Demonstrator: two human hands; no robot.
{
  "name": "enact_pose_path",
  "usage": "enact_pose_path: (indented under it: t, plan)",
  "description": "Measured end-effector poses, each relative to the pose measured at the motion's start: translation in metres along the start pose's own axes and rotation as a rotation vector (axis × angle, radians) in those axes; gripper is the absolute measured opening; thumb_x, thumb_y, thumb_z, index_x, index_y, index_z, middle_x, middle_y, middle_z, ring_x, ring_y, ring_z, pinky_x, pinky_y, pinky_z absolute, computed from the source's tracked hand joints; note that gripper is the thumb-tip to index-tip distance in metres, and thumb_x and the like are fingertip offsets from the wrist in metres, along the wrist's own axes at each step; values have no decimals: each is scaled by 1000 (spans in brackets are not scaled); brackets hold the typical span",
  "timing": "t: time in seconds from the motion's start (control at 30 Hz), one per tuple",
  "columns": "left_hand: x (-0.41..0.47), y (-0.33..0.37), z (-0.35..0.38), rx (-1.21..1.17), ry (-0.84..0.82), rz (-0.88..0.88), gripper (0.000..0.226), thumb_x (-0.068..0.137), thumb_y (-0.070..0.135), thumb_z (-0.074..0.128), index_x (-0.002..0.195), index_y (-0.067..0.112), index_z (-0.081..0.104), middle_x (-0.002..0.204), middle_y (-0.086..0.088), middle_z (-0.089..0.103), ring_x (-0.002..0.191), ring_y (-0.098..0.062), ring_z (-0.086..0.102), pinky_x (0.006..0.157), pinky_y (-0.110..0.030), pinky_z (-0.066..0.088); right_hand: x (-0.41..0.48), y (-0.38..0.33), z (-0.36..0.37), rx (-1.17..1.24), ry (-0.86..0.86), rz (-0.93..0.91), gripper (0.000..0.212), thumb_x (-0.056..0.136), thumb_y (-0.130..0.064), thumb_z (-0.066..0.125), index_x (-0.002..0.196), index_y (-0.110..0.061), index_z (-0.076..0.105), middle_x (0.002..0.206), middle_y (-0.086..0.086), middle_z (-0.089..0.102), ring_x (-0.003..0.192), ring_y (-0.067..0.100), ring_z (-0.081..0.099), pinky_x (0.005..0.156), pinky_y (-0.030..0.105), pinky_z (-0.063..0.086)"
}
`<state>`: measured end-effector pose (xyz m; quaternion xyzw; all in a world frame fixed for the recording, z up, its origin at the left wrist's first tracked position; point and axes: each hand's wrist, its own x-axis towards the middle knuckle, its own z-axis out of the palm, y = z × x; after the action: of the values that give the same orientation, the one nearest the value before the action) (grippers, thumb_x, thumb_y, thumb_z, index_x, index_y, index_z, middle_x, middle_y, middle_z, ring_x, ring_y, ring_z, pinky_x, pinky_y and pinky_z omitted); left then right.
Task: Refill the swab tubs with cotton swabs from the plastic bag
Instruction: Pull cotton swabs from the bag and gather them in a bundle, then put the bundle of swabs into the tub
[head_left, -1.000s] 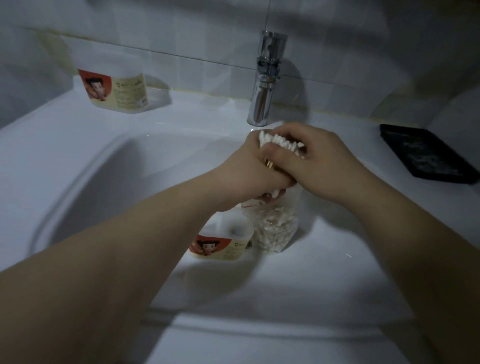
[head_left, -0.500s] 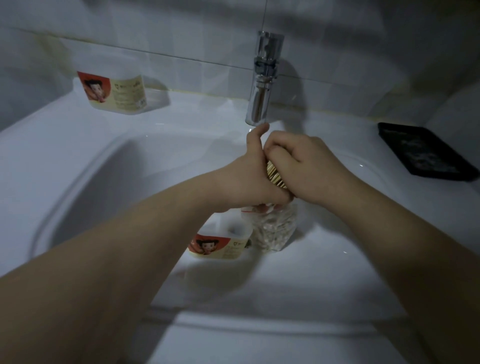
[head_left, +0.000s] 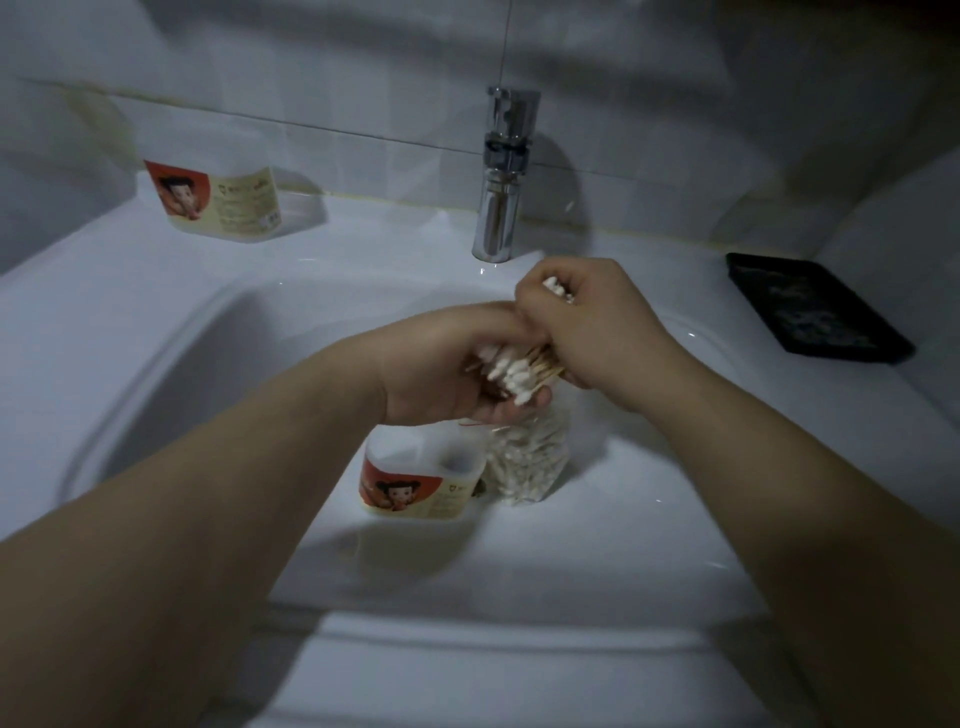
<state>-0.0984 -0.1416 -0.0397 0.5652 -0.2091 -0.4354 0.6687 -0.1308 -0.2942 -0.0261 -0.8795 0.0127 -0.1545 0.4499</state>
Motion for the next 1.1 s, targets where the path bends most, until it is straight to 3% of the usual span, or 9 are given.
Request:
enact_pose_path:
  t: [0.07, 0.13, 0.23, 0.33, 0.53, 0.63, 0.73, 0.87, 1.1]
  plan:
    - [1, -1, 0, -127, 53, -16, 35, 89, 38, 60, 110, 11, 67, 100, -11, 71, 92, -27, 68, 84, -39, 54, 1, 0, 0, 51, 108, 70, 23, 85, -31, 59, 64, -32, 68, 52, -12, 59, 46, 8, 54, 48, 22, 36]
    - [7, -2, 4, -290, 175, 51, 49, 95, 47, 53, 127, 11, 61, 112, -14, 65, 100, -31, 65, 88, -45, 54, 0, 0, 2, 24, 213, 94, 22, 88, -32, 58, 69, -33, 68, 58, -12, 64, 57, 15, 62, 51, 30, 45]
    - [15, -4, 14, -473, 382, 173, 55, 102, 51, 44, 138, 13, 57, 110, -14, 68, 92, -28, 68, 87, -41, 54, -6, -5, 11, -3, 260, 70, 21, 91, -33, 55, 72, -34, 64, 65, -15, 64, 65, 6, 64, 58, 31, 55]
    - [15, -7, 20, -547, 508, 204, 54, 103, 53, 39, 128, 12, 65, 95, -11, 73, 77, -23, 71, 76, -34, 53, -13, -10, 24, -24, 200, 58, 21, 96, -33, 51, 82, -26, 64, 72, -10, 64, 66, -7, 60, 48, 9, 39]
    - [15, -9, 24, -410, 699, 293, 44, 105, 44, 38, 100, 16, 72, 87, -10, 76, 73, -24, 71, 69, -32, 54, -13, -14, 37, 26, 192, 151, 26, 101, -30, 45, 83, -21, 61, 77, -7, 62, 73, 7, 58, 57, 25, 38]
    - [14, -4, 23, -347, 715, 255, 46, 105, 43, 36, 99, 16, 72, 81, -9, 75, 66, -23, 70, 58, -28, 53, -11, -14, 39, 74, 184, 168, 26, 100, -32, 46, 89, -21, 66, 80, -4, 65, 77, 18, 63, 61, 30, 45]
    - [6, 4, 18, -336, 684, 157, 45, 104, 46, 38, 108, 16, 71, 86, -9, 74, 69, -24, 69, 67, -32, 54, -10, -17, 41, 97, 146, 201, 28, 100, -38, 46, 98, -26, 71, 84, -4, 70, 73, 21, 68, 60, 33, 51]
    - [-2, 12, 18, -396, 700, 149, 40, 103, 46, 40, 97, 17, 66, 82, -6, 72, 70, -24, 69, 71, -33, 52, -9, -29, 43, 58, 132, 194, 27, 99, -43, 45, 94, -31, 68, 85, -5, 69, 75, 21, 69, 63, 38, 55]
    - [-19, 17, 6, -378, 661, 143, 40, 104, 44, 41, 91, 17, 67, 74, -3, 74, 65, -19, 71, 67, -33, 55, -9, -47, 46, 21, 61, 173, 29, 102, -43, 44, 102, -21, 63, 88, 1, 67, 69, 22, 65, 55, 31, 46]
